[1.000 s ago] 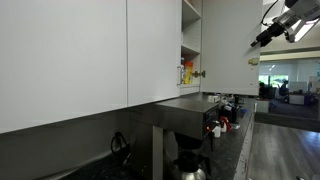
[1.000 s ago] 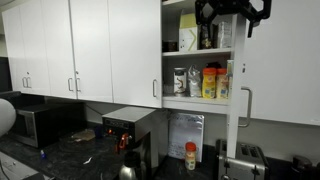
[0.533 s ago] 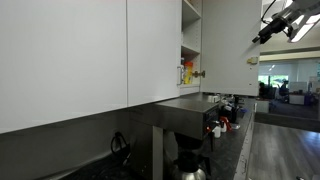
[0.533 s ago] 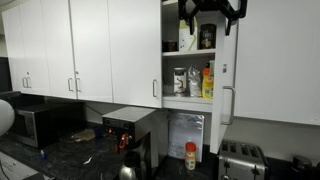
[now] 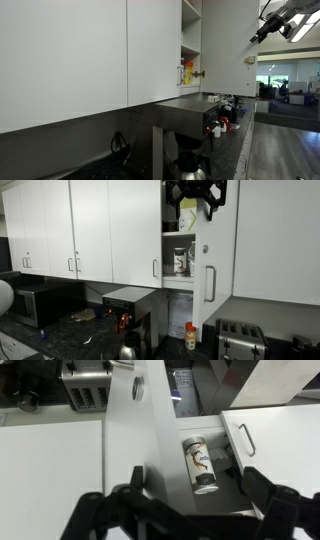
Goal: Close the right cabinet door
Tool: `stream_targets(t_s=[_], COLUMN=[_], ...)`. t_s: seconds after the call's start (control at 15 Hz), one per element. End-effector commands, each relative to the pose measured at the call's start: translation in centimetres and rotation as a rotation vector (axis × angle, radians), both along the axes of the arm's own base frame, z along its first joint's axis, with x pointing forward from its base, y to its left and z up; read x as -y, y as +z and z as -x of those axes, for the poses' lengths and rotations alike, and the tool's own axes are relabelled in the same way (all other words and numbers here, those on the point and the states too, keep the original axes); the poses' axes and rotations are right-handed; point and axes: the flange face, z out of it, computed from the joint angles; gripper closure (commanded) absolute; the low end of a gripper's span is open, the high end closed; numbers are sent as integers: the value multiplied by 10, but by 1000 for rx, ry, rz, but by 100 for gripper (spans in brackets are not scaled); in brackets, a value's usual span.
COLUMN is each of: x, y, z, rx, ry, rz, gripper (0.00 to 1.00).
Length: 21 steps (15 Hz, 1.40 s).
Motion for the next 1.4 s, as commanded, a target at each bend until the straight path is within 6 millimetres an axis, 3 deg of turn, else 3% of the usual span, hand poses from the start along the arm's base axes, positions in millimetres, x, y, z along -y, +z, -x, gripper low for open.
stream_targets(t_s=[0.0, 0.47, 1.33], x=[-26, -68, -185], y=[-9, -11, -19], z=[-10, -23, -80], rx=[-48, -96, -115], ry=[57, 156, 401], rz=[51, 71, 165], gripper=[0, 0, 0])
